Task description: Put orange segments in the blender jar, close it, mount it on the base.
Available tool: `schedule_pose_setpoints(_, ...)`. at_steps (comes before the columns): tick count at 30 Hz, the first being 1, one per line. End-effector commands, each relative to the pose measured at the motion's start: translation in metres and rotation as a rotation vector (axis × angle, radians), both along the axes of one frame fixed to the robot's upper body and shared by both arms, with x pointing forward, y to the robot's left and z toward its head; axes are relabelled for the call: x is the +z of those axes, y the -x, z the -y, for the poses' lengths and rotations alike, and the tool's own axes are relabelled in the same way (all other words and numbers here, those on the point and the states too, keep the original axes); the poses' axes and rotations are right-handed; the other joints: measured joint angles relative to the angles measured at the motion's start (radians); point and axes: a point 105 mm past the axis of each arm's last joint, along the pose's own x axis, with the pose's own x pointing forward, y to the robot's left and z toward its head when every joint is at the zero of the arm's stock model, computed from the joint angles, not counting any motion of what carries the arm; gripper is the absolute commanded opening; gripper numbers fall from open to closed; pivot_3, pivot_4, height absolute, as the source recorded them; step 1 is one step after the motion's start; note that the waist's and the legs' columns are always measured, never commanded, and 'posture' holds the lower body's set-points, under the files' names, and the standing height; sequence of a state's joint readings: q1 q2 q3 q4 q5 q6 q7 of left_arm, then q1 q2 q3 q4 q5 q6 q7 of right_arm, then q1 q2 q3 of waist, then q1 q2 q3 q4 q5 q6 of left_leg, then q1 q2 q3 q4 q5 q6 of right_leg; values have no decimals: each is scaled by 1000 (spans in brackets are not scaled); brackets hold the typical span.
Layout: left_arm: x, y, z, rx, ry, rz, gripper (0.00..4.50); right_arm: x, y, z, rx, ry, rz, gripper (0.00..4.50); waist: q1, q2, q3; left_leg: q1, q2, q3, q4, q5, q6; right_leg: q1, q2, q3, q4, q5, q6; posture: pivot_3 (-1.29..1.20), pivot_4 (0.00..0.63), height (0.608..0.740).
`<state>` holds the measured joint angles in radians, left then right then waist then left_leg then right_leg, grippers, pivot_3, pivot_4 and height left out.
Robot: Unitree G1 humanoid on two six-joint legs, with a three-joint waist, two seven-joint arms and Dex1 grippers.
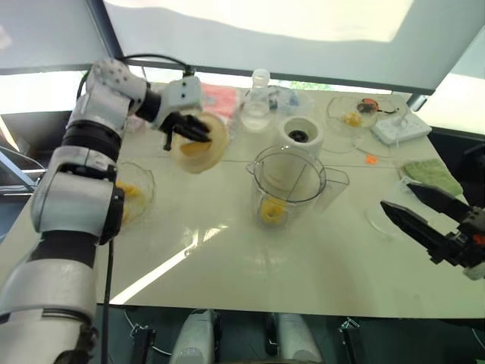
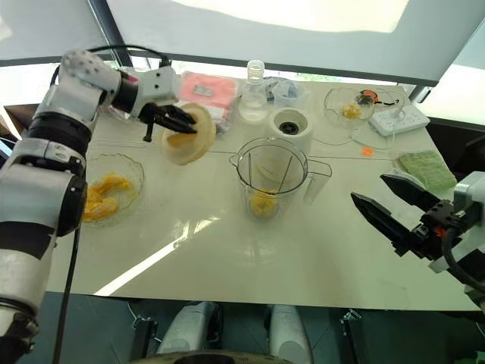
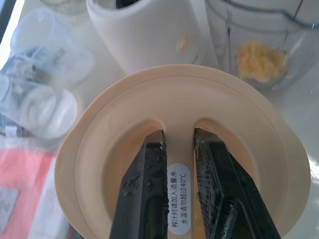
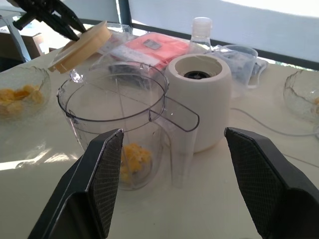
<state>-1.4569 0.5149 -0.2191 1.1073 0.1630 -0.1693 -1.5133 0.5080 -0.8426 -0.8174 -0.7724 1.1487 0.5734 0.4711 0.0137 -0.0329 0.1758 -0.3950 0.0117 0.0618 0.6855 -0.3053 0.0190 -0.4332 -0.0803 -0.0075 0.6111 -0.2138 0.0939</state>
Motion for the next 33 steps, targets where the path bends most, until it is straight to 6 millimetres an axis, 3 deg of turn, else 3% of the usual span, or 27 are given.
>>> schedule_pose_setpoints(1, 57, 12, 32, -105, 111, 94, 211, -8, 2, 0, -6, 33, -38, 3408, 0, -1, 0, 0, 0, 0, 0, 0, 0, 0, 0, 0, 0, 0, 0, 0, 150, 740)
schedule_pose_setpoints(5, 86, 30, 64, -216, 183, 62, 211, -27, 4, -6, 13, 100, -128, 3408, 0, -1, 1, -1, 0, -2, 1, 0, 0, 0, 1, -1, 0, 0, 0, 0, 150, 740)
schedule_pose_setpoints(12, 97, 47, 97, -310, 134, 20, 211, -32, -1, -16, 22, 86, -124, 3408, -2, 1, 0, 1, 0, -2, 1, 0, 1, 0, 2, 0, 2, -1, 0, 0, 150, 740)
schedule_pose_setpoints(22, 46, 58, 139, -355, -19, -167, 211, -37, -10, -23, 49, 76, -137, 3408, 0, 1, 0, -1, 0, -3, 1, 0, 1, 0, 2, 0, 0, -1, 1, 0, 150, 740)
schedule_pose_setpoints(33, -3, 69, 152, -425, -270, -194, 211, -43, -12, -27, 56, 76, -143, 3408, 0, 2, 0, -1, 0, -4, 1, 0, 1, 0, 2, 0, 1, -2, 1, 0, 150, 740)
